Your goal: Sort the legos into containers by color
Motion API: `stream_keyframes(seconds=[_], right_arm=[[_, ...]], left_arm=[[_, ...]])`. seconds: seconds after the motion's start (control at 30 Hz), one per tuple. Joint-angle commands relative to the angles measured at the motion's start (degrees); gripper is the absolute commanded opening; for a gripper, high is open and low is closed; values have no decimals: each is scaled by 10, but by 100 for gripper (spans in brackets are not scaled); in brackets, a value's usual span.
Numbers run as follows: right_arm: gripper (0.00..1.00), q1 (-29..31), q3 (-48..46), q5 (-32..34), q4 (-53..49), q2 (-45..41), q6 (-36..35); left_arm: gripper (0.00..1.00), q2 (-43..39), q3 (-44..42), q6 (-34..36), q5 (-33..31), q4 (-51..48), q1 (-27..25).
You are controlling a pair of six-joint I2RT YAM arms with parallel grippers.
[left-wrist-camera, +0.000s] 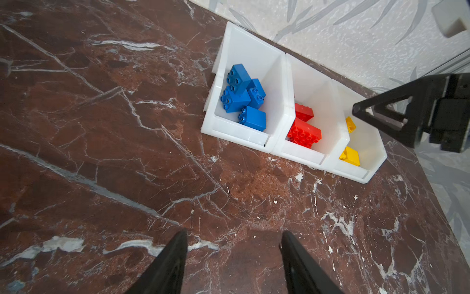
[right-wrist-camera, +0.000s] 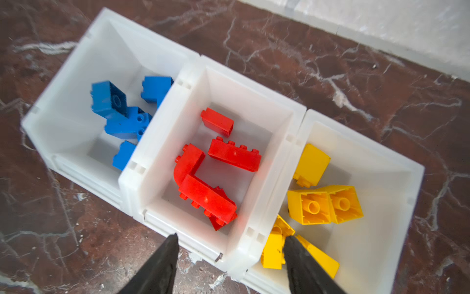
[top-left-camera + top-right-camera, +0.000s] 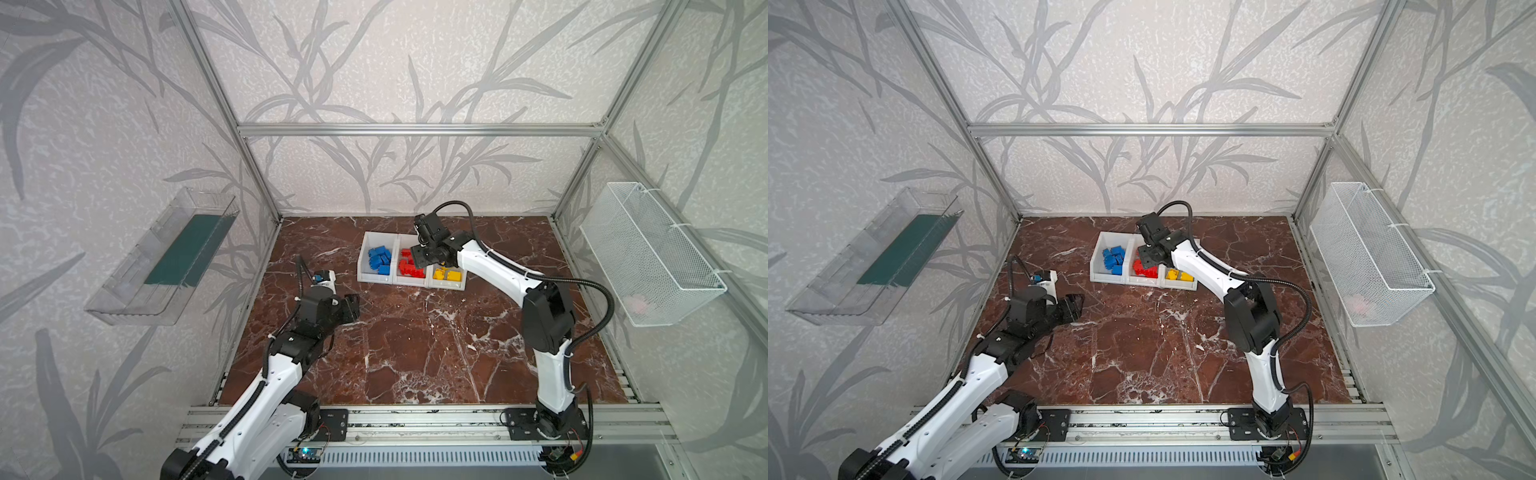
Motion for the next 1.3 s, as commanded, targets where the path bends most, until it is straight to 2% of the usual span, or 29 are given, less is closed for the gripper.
stream_keyframes(seconds=[0.0,0.13,0.43,0.53,0.67,0.77,0.83,0.9,0.97,1.03,1.07,1.13,1.27], right_arm=[[67,-1,-8,-6,26,-18,12],[67,0,-1,-28,10,-25,14],[67,3,-56,-26,37,-94,-2],[67,3,-125,-31,67,-152,-16],[68,-3,-278,2,155,-273,-31],[68,-19,-395,21,225,-361,-42],[69,-33,-453,48,240,-412,-32],[70,-47,-517,74,258,-462,-25],[73,-56,-580,91,290,-502,-33],[79,-68,-635,97,328,-523,-49],[84,-73,-659,103,350,-524,-62],[89,-84,-685,127,383,-514,-84],[97,-111,-710,164,448,-477,-128]], left_arm=[[61,-20,-8,6,-19,-14,-1],[61,-33,-11,2,-19,-18,-1],[61,-43,-6,25,-47,-29,-1],[62,-60,-17,30,-78,-20,-1],[66,-76,-37,55,-140,15,0],[73,-79,-42,98,-208,28,1],[81,-83,-50,118,-286,35,2],[92,-85,-78,154,-366,88,3],[99,-83,-118,223,-394,180,8],[99,-65,-160,269,-403,289,21],[99,-47,-177,277,-397,344,34],[99,6,-185,257,-375,400,68],[100,164,-147,261,-297,447,123]])
